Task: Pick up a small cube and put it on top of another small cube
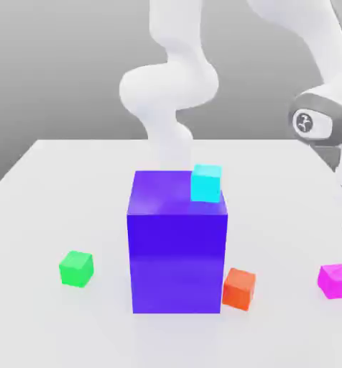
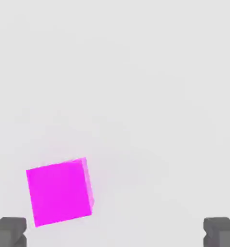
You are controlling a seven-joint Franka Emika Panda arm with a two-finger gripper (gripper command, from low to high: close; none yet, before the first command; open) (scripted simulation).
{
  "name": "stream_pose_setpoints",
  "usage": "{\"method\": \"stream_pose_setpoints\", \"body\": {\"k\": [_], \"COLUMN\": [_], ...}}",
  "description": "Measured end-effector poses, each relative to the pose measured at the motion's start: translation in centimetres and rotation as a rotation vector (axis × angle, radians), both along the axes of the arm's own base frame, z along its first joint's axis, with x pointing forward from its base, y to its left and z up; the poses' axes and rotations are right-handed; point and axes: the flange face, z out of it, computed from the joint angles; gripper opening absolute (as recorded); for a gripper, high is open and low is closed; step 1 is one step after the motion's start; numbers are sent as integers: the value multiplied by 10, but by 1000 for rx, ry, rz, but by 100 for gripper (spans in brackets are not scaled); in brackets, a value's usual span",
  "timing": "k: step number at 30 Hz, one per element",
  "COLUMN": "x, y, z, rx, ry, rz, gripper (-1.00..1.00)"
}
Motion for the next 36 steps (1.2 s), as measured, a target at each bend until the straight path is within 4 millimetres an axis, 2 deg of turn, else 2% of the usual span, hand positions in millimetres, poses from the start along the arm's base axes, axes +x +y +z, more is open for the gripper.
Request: {"method": "stream_pose_setpoints", "body": {"k": [5, 6, 12, 14, 18, 25, 28, 32, 34, 36], "x": [-8, -9, -9, -9, -9, 37, 71, 116, 133, 140], "y": [3, 3, 2, 3, 3, -2, -38, -114, -172, -238], "z": [-63, -72, -76, -64, -20, 32, 54, 83, 95, 106], "rx": [-19, -19, -20, -21, -20, 87, 100, 90, 57, 14], "ry": [7, 8, 10, 8, 8, -69, -120, -193, -224, -243], "rz": [43, 44, 44, 45, 44, -75, -112, -182, -201, -215], "gripper": [0, -100, -100, -100, -100, -100, -100, -100, -100, -100]}}
